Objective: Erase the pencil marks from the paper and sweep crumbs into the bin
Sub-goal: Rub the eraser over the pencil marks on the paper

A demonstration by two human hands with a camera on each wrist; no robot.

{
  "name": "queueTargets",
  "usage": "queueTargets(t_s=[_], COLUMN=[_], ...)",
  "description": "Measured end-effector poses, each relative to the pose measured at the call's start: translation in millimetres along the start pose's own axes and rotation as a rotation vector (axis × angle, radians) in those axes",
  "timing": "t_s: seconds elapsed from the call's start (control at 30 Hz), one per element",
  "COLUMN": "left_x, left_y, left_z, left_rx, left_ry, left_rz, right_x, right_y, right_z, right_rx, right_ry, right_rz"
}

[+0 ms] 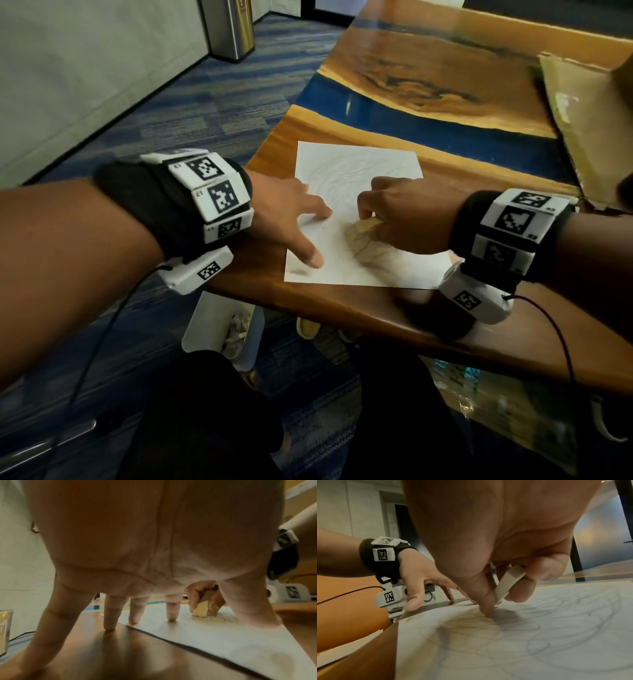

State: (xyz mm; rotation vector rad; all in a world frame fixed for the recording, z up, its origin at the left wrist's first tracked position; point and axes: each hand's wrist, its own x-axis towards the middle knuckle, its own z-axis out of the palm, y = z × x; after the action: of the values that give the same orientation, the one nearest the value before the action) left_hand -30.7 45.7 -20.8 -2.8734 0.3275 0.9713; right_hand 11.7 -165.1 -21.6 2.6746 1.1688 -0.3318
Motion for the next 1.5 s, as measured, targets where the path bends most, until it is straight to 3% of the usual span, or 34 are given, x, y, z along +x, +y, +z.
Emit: queueTargets(t_s=[0.17,0.33,0.5,0.63,0.67,0.8,0.97,1.1,1.27,1.4,1.5], left_x=[1.4,-1.1,0.8,0.2,0.3,1.7,4.6,4.8,5.6,5.1,5.3], left_y=[11.3,9.3,10.9,12.0,12.5,12.9,11.1,11.4,11.8,15.8,14.9], left_z=[10.2,9.1,9.5,8.2,8.0,8.6,7.8,8.7,5.9,4.0,2.1], left_rx=[0.089,0.078,0.125,0.13,0.132,0.163,0.146,0.166,0.164,0.189,0.192], left_ry=[0.051,0.047,0.044,0.049,0.048,0.041,0.038,0.039,0.024,0.014,0.017], left_rz=[-0.028,-0.025,-0.017,0.003,0.004,0.005,0.022,0.012,0.017,-0.003,0.008], right_x=[-5.0,-20.2,-8.0,-20.8,-19.1,-2.5,-17.2,-0.3,-18.6,-5.7,-18.3], right_y=[-12.2,-44.9,-17.9,-49.3,-47.3,-15.3,-45.0,-13.4,-42.1,-13.2,-34.7], right_z=[-2.9,1.5,-2.5,3.9,3.1,-2.2,3.7,-2.0,5.1,-2.0,2.9], right_rx=[0.01,0.045,0.033,0.028,0.023,0.017,0.028,0.022,0.046,0.036,0.038], right_ry=[0.028,-0.009,0.042,-0.003,-0.008,0.039,-0.02,0.042,-0.024,0.024,-0.014], right_rz=[0.012,-0.209,0.026,-0.24,-0.243,0.007,-0.247,0.017,-0.274,-0.014,-0.197])
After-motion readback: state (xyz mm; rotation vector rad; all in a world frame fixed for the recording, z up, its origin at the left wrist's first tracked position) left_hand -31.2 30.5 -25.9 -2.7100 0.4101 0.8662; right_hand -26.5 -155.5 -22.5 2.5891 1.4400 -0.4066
